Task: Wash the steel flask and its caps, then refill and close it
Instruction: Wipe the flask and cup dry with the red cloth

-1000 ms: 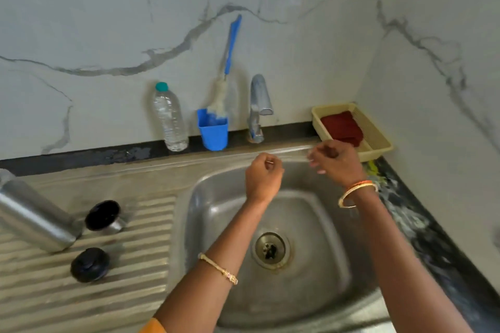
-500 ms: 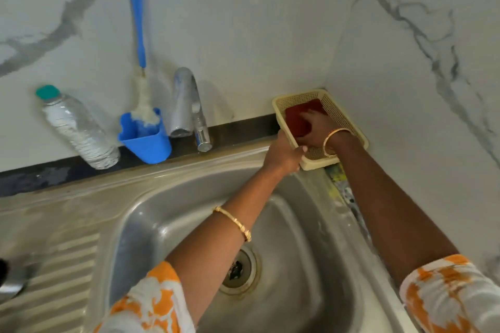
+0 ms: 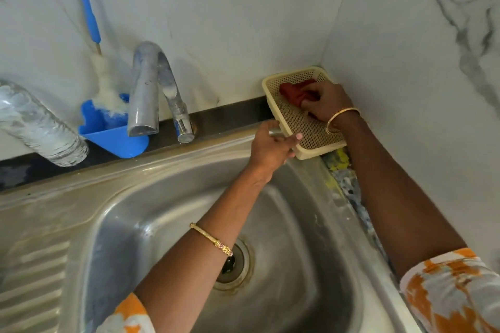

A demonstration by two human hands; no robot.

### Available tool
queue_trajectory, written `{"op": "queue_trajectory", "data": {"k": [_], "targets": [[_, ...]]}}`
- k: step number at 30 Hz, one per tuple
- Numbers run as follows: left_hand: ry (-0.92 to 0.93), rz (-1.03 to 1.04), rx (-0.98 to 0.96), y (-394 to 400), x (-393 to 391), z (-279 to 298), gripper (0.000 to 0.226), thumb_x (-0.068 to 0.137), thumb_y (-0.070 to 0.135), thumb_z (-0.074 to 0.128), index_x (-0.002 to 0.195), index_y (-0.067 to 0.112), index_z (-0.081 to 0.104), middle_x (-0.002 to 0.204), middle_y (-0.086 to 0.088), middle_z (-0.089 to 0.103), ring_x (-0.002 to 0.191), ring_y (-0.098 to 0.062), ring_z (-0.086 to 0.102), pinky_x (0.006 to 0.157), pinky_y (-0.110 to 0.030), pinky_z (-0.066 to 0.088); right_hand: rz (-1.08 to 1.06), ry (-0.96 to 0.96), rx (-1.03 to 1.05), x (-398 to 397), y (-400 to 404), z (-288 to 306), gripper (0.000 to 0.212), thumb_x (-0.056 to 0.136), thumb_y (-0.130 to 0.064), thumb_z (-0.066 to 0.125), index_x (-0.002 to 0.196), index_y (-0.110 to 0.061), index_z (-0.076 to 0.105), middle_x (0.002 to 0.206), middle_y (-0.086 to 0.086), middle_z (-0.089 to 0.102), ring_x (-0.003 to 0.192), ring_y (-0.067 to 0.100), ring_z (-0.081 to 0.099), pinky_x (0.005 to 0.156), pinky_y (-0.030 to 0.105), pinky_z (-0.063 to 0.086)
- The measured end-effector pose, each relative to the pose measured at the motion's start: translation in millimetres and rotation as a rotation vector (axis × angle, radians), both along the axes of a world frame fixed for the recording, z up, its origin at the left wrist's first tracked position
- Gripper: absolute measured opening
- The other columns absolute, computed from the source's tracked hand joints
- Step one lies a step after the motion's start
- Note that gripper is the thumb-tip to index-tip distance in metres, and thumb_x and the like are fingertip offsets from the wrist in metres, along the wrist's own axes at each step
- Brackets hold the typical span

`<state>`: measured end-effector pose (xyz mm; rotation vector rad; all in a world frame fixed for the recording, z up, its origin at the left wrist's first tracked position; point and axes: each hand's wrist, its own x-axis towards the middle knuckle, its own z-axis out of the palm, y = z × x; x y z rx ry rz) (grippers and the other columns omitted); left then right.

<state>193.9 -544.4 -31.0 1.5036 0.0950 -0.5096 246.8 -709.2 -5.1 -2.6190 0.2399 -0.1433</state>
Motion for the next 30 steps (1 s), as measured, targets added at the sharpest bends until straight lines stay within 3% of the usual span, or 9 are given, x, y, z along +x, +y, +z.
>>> {"op": "queue_trajectory", "data": {"k": [3, 5, 9, 13, 16, 19, 25, 28, 30], "targets": [[-0.020, -0.004, 0.009, 2, -1, 5, 0.047, 0.084, 0.014, 0.075, 0.118, 0.012, 0.044, 0.096, -0.011, 0.066, 0.057, -0.005, 0.059, 0.047, -0.013, 0.047, -0.197, -0.228, 0.342, -14, 3, 22, 0.012, 0.084, -0.026, 0.059, 0.086, -0.020, 0.070, 0.066, -0.012, 0.067, 0.063, -0.003, 0.059, 0.062, 0.010, 0.045], [-0.049, -0.064, 0.066, 4, -1, 9, 0.045, 0.086, 0.020, 0.074, 0.117, 0.014, 0.041, 0.096, -0.008, 0.065, 0.064, -0.008, 0.060, 0.050, -0.014, 0.049, -0.342, -0.329, 0.708, -30, 4, 37, 0.020, 0.086, -0.019, 0.055, 0.066, -0.019, 0.059, 0.044, -0.017, 0.052, 0.045, -0.006, 0.046, 0.052, 0.015, 0.038], [-0.138, -0.090, 0.197, 15, -17, 32, 0.059, 0.092, 0.026, 0.066, 0.140, 0.010, 0.035, 0.106, 0.001, 0.057, 0.093, -0.008, 0.056, 0.070, -0.017, 0.044, -0.293, -0.360, 1.588, -90, 24, 59, 0.028, 0.076, -0.012, 0.060, 0.099, 0.001, 0.070, 0.076, 0.007, 0.060, 0.074, 0.019, 0.061, 0.083, 0.032, 0.052], [-0.345, 0.093, 0.157, 47, -58, 69, 0.035, 0.098, 0.015, 0.051, 0.132, 0.008, 0.048, 0.093, 0.010, 0.054, 0.079, -0.002, 0.053, 0.062, -0.009, 0.040, -0.177, -0.304, 1.861, -155, 57, 70, 0.014, 0.070, -0.023, 0.059, 0.075, -0.010, 0.063, 0.085, 0.012, 0.064, 0.084, 0.028, 0.064, 0.093, 0.037, 0.050], [-0.804, 0.231, 0.228, 81, -106, 82, 0.034, 0.091, 0.018, 0.055, 0.123, 0.007, 0.056, 0.111, -0.002, 0.058, 0.097, -0.008, 0.056, 0.084, -0.018, 0.045, -0.193, -0.200, 1.901, -198, 89, 67, 0.047, 0.089, -0.045, 0.038, 0.102, -0.011, 0.067, 0.110, 0.011, 0.066, 0.106, 0.030, 0.062, 0.097, 0.045, 0.047], [-1.041, 0.085, 0.442, 106, -143, 74, 0.050, 0.085, 0.044, 0.057, 0.122, 0.011, 0.060, 0.116, -0.006, 0.058, 0.109, -0.018, 0.056, 0.094, -0.028, 0.045, -0.128, -0.110, 1.834, -233, 126, 64, 0.043, 0.091, -0.037, 0.041, 0.118, -0.010, 0.059, 0.110, 0.012, 0.067, 0.102, 0.028, 0.065, 0.090, 0.043, 0.052], [-0.554, 0.068, 0.352, 154, -187, 53, 0.050, 0.079, 0.051, 0.072, 0.116, 0.018, 0.060, 0.111, 0.004, 0.066, 0.102, -0.009, 0.062, 0.088, -0.025, 0.050, -0.237, 0.098, 1.450, -268, 182, 51, 0.040, 0.075, -0.021, 0.061, 0.110, -0.002, 0.067, 0.105, 0.019, 0.069, 0.097, 0.033, 0.067, 0.090, 0.047, 0.052], [-0.198, -0.001, -0.047, 189, -202, 43, 0.010, 0.094, 0.020, 0.061, 0.104, 0.017, 0.064, 0.096, 0.001, 0.071, 0.086, -0.009, 0.067, 0.078, -0.027, 0.055, -0.242, 0.130, 1.192, -273, 199, 45, 0.019, 0.067, -0.021, 0.067, 0.082, -0.009, 0.073, 0.077, 0.007, 0.072, 0.074, 0.024, 0.067, 0.082, 0.044, 0.050], [0.120, 0.024, -0.371, 217, -209, 34, 0.018, 0.095, 0.010, 0.046, 0.094, 0.012, 0.064, 0.080, -0.001, 0.073, 0.071, -0.013, 0.069, 0.066, -0.029, 0.058, -0.240, 0.127, 0.991, -275, 207, 46, 0.011, 0.063, -0.026, 0.070, 0.062, -0.015, 0.072, 0.067, 0.001, 0.068, 0.074, 0.023, 0.063, 0.079, 0.044, 0.049]]}}
